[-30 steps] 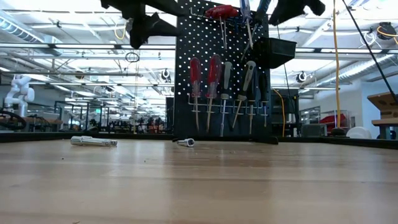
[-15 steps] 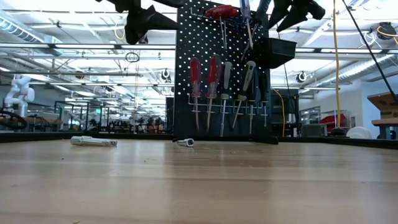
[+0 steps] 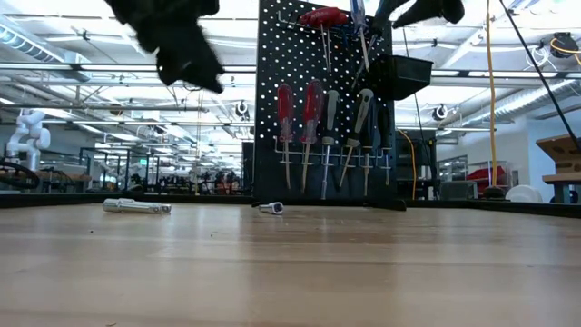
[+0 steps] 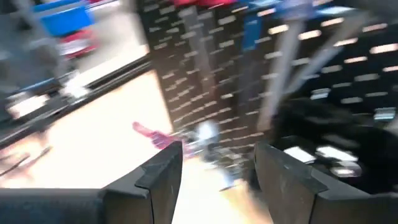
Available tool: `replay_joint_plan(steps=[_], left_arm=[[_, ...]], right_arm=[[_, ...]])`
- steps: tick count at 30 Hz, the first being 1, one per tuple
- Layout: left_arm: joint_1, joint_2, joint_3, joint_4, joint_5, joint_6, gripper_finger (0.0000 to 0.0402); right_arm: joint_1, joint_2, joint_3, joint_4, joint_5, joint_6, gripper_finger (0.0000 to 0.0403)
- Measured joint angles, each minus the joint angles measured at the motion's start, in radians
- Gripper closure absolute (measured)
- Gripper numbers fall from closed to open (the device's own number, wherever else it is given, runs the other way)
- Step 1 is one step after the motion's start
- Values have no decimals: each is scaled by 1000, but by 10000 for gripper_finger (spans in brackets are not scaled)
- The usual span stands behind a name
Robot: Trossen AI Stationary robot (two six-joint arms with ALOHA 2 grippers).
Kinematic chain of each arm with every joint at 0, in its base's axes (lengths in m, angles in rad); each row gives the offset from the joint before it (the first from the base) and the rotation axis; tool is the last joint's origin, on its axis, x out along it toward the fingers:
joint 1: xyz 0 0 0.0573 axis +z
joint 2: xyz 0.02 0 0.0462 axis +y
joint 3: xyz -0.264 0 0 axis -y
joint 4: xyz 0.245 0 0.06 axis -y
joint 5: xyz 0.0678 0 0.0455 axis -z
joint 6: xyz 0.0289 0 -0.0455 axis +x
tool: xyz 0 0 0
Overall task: Hang tools onto peg board
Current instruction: Put the silver extension bar into the black bin on the pegboard
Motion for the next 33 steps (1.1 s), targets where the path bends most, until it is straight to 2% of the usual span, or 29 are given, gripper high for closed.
replay_joint_plan(steps=[3,6,12,17,24,33], left_arm=[[13,0,0,-84,2,82,210],[34,0,0,-159,3,89,210],[84,4,0,-265,4,66,210],[129,3,-44,-289,21,45,210],[226,4,-125,-282,41,0,210],[347,4,-137,-318,57,138,210]], right_arm=[[50,0,0,8,-70,9,213],[109,0,0,16,-103,38,213],[239,10,0,56,-100,70,213],[310,52,0,116,-98,67,213],[367,150,0,151,-100,62,212],[367,298,0,241,-114,42,211]])
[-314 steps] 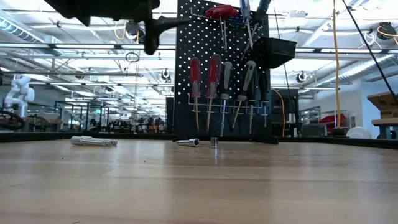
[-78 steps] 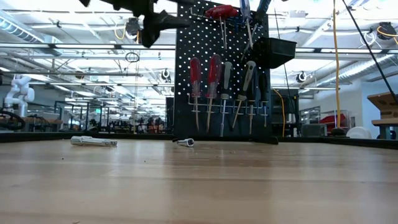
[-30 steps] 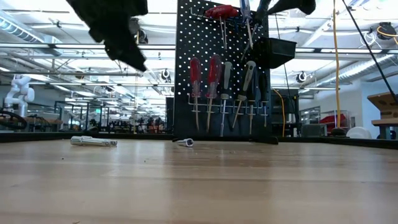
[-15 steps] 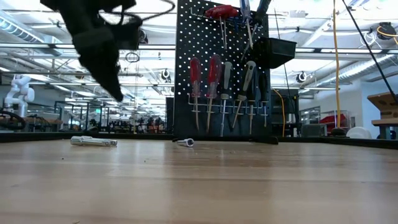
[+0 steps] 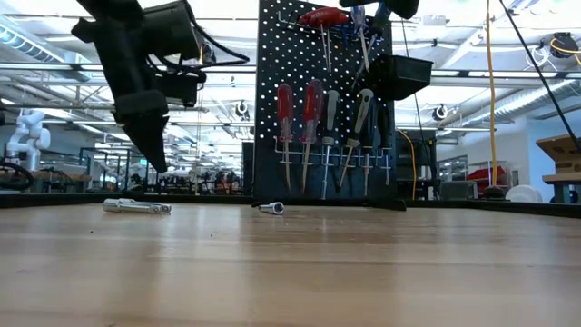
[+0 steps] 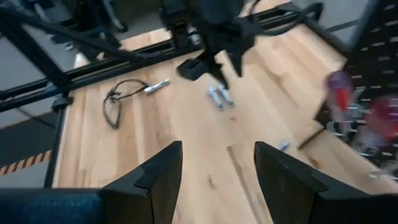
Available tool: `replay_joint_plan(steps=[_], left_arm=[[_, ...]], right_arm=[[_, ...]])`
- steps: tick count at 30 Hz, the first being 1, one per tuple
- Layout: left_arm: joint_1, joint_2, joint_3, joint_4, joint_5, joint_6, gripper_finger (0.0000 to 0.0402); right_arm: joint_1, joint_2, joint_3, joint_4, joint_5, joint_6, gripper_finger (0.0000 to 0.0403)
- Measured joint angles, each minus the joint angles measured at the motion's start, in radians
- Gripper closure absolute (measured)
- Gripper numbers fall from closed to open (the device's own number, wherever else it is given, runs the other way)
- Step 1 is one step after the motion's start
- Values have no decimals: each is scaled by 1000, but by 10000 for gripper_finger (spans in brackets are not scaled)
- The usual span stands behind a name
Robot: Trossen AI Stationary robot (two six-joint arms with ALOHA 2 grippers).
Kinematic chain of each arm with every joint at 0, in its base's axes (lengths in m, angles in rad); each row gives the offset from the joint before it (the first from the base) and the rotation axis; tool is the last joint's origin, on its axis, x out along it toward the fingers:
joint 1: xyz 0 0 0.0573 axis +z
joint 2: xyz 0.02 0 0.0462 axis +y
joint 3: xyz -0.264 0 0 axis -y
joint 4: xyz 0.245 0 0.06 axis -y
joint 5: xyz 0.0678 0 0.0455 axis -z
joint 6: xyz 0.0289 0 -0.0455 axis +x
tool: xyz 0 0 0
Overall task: Hang tools onto peg board
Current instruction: Put the silver extension bar into the black bin on the pegboard
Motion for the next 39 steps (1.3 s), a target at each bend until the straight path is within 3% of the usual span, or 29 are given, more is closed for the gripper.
replay_joint_plan(steps=[11,19,33,36,39], left_arm=[[42,39,-24,-34,50,153,210],[41,55,-132,27,61,123,210],[42,50,-204,142,104,170,212],[42,49,-221,152,114,170,237],[42,50,-222,150,121,169,291]], right_arm=[[0,73,0,50,-44,-14,211],[0,67,0,65,-40,-30,211],[0,67,0,93,-39,-59,211],[0,67,0,93,-39,-59,211],[0,67,0,93,-39,-59,211]])
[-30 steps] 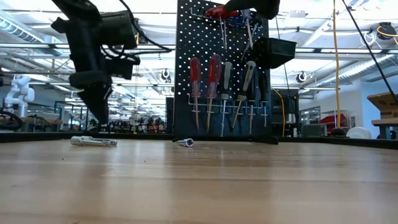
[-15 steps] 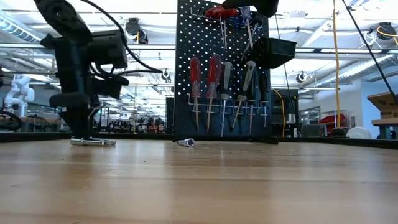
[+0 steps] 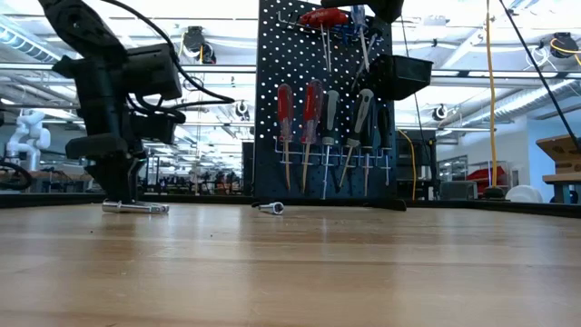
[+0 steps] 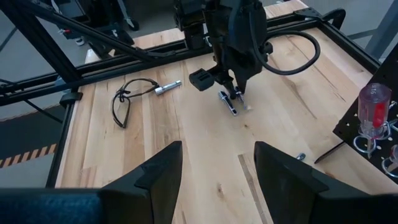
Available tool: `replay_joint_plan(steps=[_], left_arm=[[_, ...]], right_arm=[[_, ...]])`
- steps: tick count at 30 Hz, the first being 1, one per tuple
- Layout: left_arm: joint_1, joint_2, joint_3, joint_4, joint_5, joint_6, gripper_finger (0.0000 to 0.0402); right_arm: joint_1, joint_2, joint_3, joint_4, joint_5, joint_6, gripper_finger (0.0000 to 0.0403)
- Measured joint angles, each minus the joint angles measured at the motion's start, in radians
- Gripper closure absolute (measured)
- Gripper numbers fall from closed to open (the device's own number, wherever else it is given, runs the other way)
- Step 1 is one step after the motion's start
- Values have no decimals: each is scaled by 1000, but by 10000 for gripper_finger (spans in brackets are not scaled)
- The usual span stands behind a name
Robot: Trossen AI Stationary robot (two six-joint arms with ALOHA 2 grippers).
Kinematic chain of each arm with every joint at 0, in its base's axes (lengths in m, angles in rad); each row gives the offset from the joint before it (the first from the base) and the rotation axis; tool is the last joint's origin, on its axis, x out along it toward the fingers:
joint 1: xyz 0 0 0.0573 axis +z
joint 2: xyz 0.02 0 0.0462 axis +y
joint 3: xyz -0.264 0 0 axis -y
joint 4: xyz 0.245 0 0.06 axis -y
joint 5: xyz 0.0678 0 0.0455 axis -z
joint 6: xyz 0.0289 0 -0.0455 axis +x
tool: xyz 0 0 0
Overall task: Hang tools onto peg board
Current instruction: Put the silver extension bar into the black bin on the pegboard
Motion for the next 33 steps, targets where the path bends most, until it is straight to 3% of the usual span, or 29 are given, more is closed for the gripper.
replay_joint_plan(steps=[3,21,24,28,33], left_arm=[[-1,0,6,-4,2,-24,350],[-29,-115,233,58,113,-80,352],[-36,-138,268,151,194,-80,352],[-59,-157,285,422,343,-124,352],[-106,-158,286,758,366,-152,352]], right_arm=[[0,0,0,1,0,1,211],[0,0,0,24,-4,25,211],[0,0,0,60,-3,5,211],[0,0,0,159,0,-77,211],[-11,0,0,324,3,-191,211]])
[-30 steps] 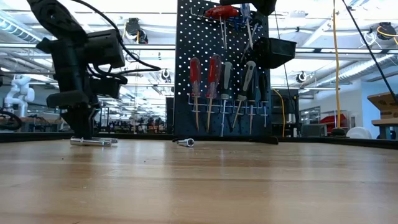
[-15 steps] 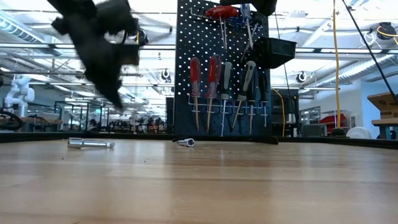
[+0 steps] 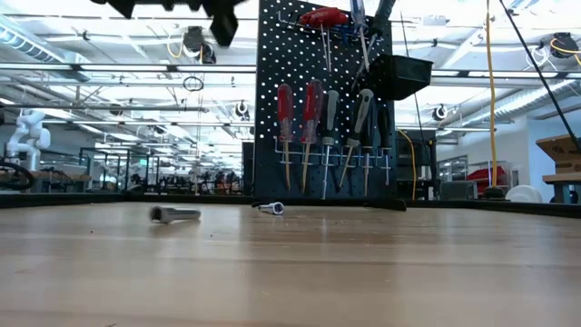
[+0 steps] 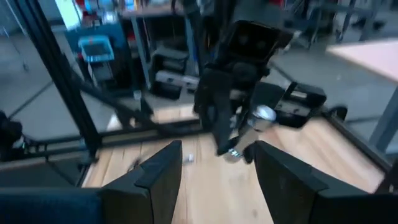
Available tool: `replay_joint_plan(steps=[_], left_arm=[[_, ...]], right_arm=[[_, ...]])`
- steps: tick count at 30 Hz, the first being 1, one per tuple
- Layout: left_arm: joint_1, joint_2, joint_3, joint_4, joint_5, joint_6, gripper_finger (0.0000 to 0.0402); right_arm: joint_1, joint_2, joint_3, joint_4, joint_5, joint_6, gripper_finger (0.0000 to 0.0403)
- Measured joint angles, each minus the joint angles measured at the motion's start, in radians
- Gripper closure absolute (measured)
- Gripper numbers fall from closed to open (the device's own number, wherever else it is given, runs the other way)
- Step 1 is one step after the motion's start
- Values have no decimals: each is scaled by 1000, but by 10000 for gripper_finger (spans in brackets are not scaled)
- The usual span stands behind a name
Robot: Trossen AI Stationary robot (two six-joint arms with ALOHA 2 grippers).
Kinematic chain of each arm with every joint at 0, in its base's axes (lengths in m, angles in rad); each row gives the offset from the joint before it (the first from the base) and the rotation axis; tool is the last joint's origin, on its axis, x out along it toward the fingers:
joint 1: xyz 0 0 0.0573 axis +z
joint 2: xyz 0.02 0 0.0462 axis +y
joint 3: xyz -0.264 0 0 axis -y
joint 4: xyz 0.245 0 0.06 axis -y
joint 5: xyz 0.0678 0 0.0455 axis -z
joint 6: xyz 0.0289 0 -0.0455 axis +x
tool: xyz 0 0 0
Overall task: Hang tools onto peg board
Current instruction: Put the silver extension bar into the black bin on the pegboard
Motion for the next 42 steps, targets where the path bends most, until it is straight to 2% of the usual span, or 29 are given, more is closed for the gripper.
replay_joint_plan(steps=[3,9,17,22,27,32,33,42], left_arm=[[-16,0,0,94,-10,2,352],[-30,5,0,113,-39,3,352],[-48,59,0,215,-88,-4,352],[-49,68,0,240,-115,-6,352],[-49,68,0,240,-116,-6,352],[-49,68,0,231,-120,-2,350],[-49,68,0,233,-120,4,342],[-38,66,0,184,-180,-54,207]], right_arm=[[-13,0,0,65,1,-15,211],[-50,0,0,112,-1,-10,211],[-86,49,0,204,-109,-11,211],[-90,67,0,213,-105,-9,216],[-90,66,0,216,-44,-14,263],[-97,66,0,217,-32,-10,362],[-97,65,0,217,-33,-13,374],[-102,42,0,173,-2,-18,375]])
